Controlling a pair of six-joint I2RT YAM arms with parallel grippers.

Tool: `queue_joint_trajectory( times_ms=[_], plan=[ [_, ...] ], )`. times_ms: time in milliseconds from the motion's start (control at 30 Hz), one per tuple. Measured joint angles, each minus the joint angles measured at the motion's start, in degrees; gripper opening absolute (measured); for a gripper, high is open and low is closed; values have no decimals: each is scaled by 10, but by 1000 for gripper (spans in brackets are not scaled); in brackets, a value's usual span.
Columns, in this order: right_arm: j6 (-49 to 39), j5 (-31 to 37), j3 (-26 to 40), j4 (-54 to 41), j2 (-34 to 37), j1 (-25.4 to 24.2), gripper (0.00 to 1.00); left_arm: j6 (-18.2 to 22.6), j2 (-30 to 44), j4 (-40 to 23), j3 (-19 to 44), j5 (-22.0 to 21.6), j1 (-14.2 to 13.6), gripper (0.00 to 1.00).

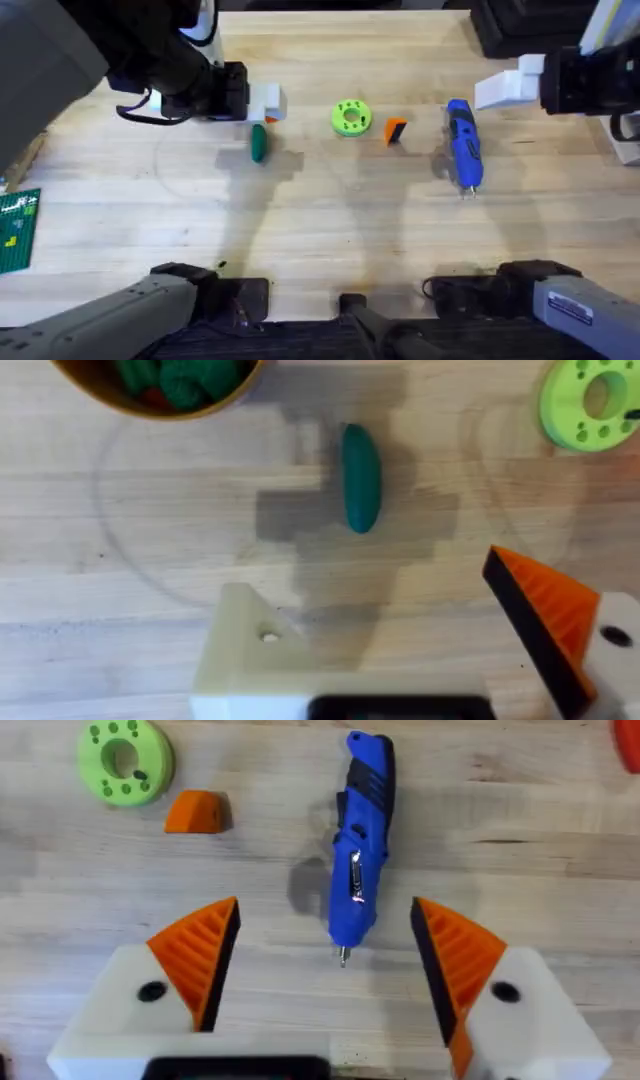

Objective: Pick up the gripper from the table and insert it into the empty holder that is missing its gripper. Then pick up a screw, insert it into the mounting hole, and use the screwdriver to tighten it. Finally, clean up the table by picking up the vegetable and placing it into the bucket.

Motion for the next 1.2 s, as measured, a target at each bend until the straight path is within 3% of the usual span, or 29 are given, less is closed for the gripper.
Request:
queue_joint_trajectory(
  times_ms=[233, 567, 767, 1000, 1100, 1200],
  plan=[
    [0, 0, 0, 0, 0, 0, 988, -12, 44, -7, -1, -7, 0, 985],
    [0, 0, 0, 0, 0, 0, 990, 7, 141, 94, -79, 9, 25, 986],
    [0, 0, 0, 0, 0, 0, 990, 17, 194, 150, -85, 16, 31, 986],
    [0, 0, 0, 0, 0, 0, 989, 30, 236, 171, -85, 40, 32, 993],
    [0, 0, 0, 0, 0, 0, 990, 31, 236, 172, -85, 44, 32, 934],
    [0, 0, 0, 0, 0, 0, 989, 32, 236, 174, -85, 51, 32, 779]
  ],
)
